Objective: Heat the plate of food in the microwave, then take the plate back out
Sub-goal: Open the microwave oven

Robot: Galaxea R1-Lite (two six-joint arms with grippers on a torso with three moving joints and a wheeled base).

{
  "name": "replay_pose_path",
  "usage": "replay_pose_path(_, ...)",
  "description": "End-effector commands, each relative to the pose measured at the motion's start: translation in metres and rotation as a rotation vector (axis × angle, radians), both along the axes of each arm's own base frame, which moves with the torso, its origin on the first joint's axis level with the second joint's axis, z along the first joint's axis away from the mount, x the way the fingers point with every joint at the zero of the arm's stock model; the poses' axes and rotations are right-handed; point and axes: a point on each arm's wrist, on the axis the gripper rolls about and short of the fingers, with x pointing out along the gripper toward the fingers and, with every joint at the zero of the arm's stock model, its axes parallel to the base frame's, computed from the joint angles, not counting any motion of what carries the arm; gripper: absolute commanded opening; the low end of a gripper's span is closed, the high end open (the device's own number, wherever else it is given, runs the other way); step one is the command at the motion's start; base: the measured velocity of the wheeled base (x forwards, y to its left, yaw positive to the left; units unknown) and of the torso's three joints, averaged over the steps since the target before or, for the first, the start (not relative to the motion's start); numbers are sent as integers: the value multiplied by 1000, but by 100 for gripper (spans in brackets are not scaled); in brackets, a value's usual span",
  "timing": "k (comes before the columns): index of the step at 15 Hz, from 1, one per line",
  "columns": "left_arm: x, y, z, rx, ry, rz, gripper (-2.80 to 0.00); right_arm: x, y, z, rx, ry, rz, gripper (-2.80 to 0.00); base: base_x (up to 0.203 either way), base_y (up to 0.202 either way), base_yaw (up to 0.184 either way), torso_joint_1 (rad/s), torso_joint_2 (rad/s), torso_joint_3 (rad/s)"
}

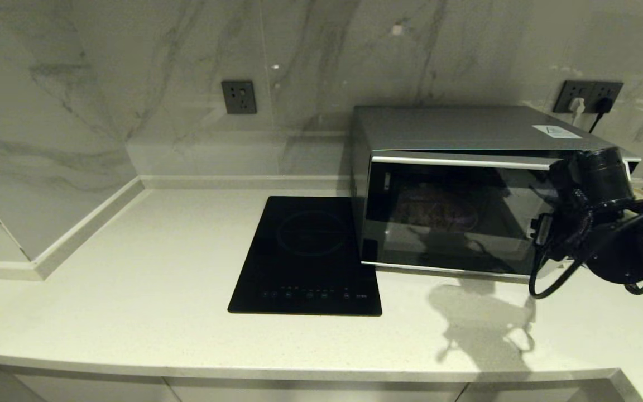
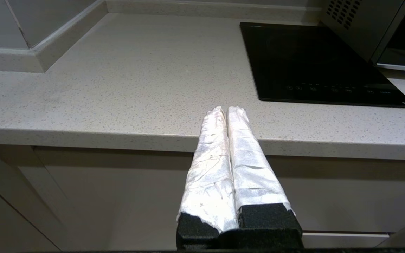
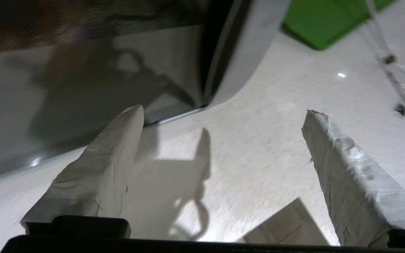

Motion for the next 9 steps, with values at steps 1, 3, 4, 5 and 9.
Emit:
replay_pose_path(1, 0, 0, 0, 0, -1, 1, -280, -40, 7, 42, 55, -85, 102, 0, 0, 0, 0, 0, 0, 0)
replay_pose_path(3, 0, 0, 0, 0, 1, 1, -280, -49, 5, 73, 94, -86, 159, 0, 0, 0, 0, 0, 0, 0)
replay_pose_path(4, 0, 0, 0, 0, 1, 1, -280, -51, 2, 88, 116, -89, 177, 0, 0, 0, 0, 0, 0, 0)
replay_pose_path(5, 0, 0, 0, 0, 1, 1, -280, -47, -2, 101, 132, -96, 177, 0, 0, 0, 0, 0, 0, 0)
replay_pose_path(9, 0, 0, 0, -1, 1, 1, -280, -8, -18, 108, 157, -36, 123, -280, 0, 0, 0, 0, 0, 0)
